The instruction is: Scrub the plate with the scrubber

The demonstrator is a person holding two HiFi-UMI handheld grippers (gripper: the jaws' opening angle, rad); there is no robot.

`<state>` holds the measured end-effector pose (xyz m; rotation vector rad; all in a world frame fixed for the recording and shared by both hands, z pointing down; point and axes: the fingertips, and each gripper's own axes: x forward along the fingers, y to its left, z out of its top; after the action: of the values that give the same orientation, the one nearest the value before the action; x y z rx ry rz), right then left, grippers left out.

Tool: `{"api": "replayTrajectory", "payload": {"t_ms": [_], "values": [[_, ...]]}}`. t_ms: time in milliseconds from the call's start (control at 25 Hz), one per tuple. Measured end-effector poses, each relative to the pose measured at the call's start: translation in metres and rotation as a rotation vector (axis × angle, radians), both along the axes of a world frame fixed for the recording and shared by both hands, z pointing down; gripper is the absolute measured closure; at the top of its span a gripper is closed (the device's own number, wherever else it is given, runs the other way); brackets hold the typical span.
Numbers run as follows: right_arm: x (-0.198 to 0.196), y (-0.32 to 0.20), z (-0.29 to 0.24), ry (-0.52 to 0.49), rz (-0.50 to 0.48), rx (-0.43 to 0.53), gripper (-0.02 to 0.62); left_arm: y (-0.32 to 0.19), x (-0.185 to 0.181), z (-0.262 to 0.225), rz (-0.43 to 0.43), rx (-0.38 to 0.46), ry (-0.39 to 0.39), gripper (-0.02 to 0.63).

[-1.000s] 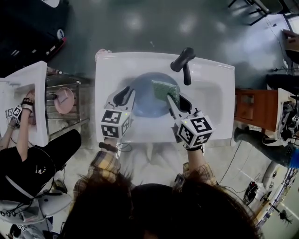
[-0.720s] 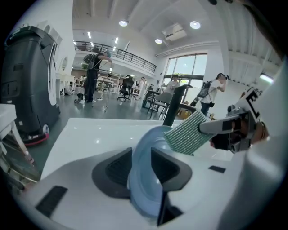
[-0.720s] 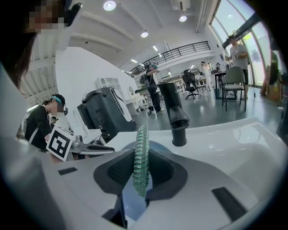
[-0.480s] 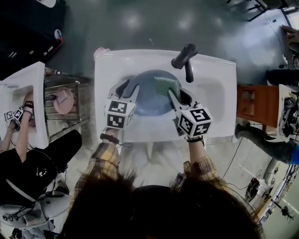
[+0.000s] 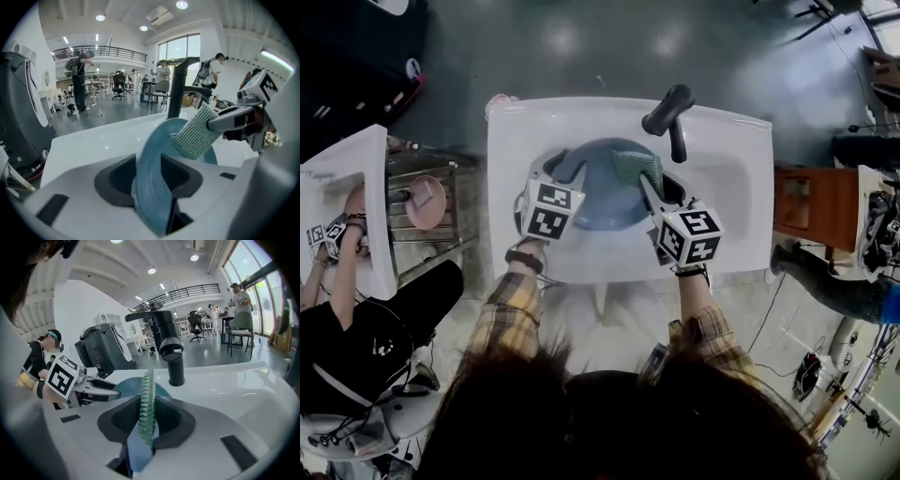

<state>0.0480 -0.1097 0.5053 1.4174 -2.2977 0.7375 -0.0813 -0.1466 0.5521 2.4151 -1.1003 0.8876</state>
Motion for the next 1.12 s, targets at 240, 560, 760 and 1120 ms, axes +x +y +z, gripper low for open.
{"api": "replayTrajectory", "payload": {"t_ms": [240,560,760,1120], "values": [[0.011,-0.001,0.004,0.014,0.015,0.003,0.497,-0.006,0.002,0.005,-0.003,-0.024,0.008,0.500],[0.037,-0.008,0.014,0.103,0.090,0.009,0.497,0.002,0.010,0.016,0.037,-0.062,-0.041,0.574],[0.041,-0.017,0.015,0.230,0.109,0.063,0.497,0.009,0.015,0.018,0.055,-0.078,-0.037,0.578],[0.009,-0.036,0.021,0.377,0.037,0.137,0.497,0.013,0.018,0.021,0.066,-0.080,-0.049,0.578]]}}
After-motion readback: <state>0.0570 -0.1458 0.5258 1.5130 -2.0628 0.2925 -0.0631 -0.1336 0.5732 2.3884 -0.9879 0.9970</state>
